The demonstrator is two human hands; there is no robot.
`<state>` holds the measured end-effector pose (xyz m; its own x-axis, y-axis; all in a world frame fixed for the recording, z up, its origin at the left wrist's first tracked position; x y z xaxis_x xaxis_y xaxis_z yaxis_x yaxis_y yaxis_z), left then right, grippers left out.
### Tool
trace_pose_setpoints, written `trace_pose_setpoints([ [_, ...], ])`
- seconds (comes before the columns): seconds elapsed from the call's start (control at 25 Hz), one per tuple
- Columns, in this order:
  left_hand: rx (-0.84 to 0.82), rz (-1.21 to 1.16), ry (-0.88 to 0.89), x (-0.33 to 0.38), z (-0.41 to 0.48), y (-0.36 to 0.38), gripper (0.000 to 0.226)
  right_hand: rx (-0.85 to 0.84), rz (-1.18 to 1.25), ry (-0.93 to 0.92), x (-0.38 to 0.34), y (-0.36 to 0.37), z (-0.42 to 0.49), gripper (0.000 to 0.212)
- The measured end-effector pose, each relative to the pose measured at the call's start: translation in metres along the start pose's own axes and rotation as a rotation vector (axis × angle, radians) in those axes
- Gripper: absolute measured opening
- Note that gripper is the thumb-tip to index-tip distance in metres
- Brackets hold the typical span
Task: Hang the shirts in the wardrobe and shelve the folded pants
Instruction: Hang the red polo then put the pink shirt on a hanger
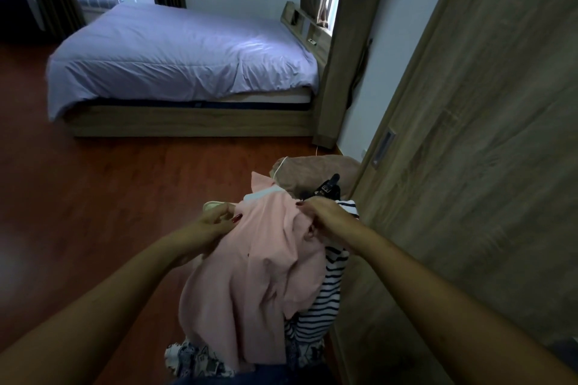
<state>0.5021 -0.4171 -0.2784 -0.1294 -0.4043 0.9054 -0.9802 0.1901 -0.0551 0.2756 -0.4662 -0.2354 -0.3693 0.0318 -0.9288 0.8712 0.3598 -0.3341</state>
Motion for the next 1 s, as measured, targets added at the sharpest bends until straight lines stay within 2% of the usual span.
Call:
trace_pose_setpoints([
  [0.08,0.012,-0.049,0.038,-0.005,-0.003,-0.005,0.051,-0.201,-0.195,0.093,0.003,0.011,-0.013,0.044],
  [0.12,0.014,-0.080,0.054,-0.002,-0.006,-0.003,0.054,-0.260,-0.268,0.096,0.005,0.016,-0.019,0.050],
  [0.16,0.013,-0.097,0.070,0.000,-0.009,-0.001,0.054,-0.277,-0.296,0.069,0.006,0.020,-0.025,0.047],
  [0.24,-0.054,-0.126,0.107,0.010,-0.020,0.008,0.061,-0.206,-0.274,-0.040,0.007,0.019,-0.031,0.038],
  [0.32,-0.102,-0.118,0.135,0.021,-0.032,0.012,0.069,-0.051,-0.084,-0.063,-0.004,0.011,-0.038,0.033],
  [0.4,-0.156,-0.114,0.167,0.036,-0.047,0.018,0.069,0.057,0.198,-0.029,-0.016,-0.003,-0.049,0.032],
  [0.44,-0.186,-0.082,0.179,0.046,-0.055,0.027,0.068,0.033,0.264,-0.061,-0.027,-0.013,-0.060,0.029],
  [0.48,-0.225,-0.034,0.186,0.054,-0.062,0.037,0.064,-0.048,0.247,-0.104,-0.038,-0.020,-0.071,0.026],
  [0.56,-0.315,0.079,0.191,0.069,-0.080,0.070,0.048,-0.173,-0.003,-0.185,-0.054,-0.041,-0.105,0.028],
  [0.64,-0.394,0.144,0.211,0.083,-0.098,0.111,0.029,-0.060,-0.124,-0.313,-0.065,-0.076,-0.144,0.030],
  [0.72,-0.452,0.197,0.246,0.092,-0.108,0.147,0.035,0.086,0.045,-0.400,-0.072,-0.112,-0.189,0.027],
  [0.8,-0.520,0.228,0.242,0.100,-0.113,0.182,0.045,0.210,0.231,-0.422,-0.077,-0.148,-0.242,0.033],
  [0.92,-0.607,0.389,0.340,0.123,-0.128,0.245,0.022,0.442,0.409,-0.509,-0.079,-0.207,-0.325,0.037],
  [1.0,-0.655,0.531,0.448,0.139,-0.143,0.291,0.023,0.618,0.468,-0.556,-0.078,-0.242,-0.383,0.031],
])
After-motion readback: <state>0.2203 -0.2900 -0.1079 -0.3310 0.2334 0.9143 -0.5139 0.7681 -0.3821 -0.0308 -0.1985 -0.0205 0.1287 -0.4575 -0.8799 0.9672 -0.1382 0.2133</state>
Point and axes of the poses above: each hand's wrist, its own z-axis towards the middle knuckle, its own y-axis out of the palm, x = y × z, the point moved 5 cm from there along z, towards the middle knuckle, and after that the axes turned 11 degrees about -y, right-handed, at the moved point
